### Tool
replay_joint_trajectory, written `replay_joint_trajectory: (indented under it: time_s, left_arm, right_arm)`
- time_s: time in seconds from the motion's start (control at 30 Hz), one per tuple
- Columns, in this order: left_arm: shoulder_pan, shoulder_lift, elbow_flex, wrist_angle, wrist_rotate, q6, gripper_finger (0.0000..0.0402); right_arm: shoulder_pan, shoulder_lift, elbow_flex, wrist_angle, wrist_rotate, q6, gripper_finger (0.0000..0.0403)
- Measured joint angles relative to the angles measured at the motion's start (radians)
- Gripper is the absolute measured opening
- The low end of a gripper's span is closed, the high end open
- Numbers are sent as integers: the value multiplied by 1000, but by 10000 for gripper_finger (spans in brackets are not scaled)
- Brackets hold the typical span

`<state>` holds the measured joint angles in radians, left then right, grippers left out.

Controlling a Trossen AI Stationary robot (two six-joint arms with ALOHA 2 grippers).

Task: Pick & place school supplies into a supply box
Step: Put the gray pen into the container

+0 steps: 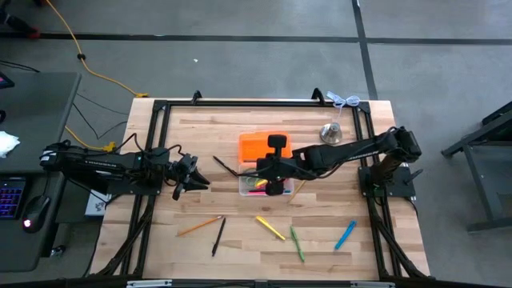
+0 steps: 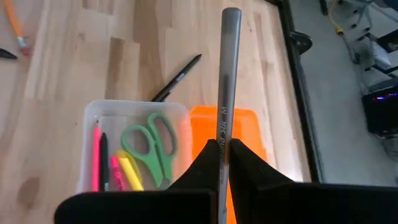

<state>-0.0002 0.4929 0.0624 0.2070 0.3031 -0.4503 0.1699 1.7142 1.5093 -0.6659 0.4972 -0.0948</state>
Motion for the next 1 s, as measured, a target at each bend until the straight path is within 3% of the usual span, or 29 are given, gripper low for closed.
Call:
replay_joint_trajectory:
  time_s: [0.53, 0.8, 1.0]
  left_arm:
    - [0, 0, 0, 8, 6, 46, 129]
    - [0, 0, 0, 113, 62, 208, 129]
    - [0, 0, 0, 128, 73, 246, 129]
  right_arm:
    - [-62, 3, -1, -63, -263, 96, 0]
    - [-82, 15, -1, -77, -315, 98, 0]
    - [-87, 61, -1, -94, -349, 113, 0]
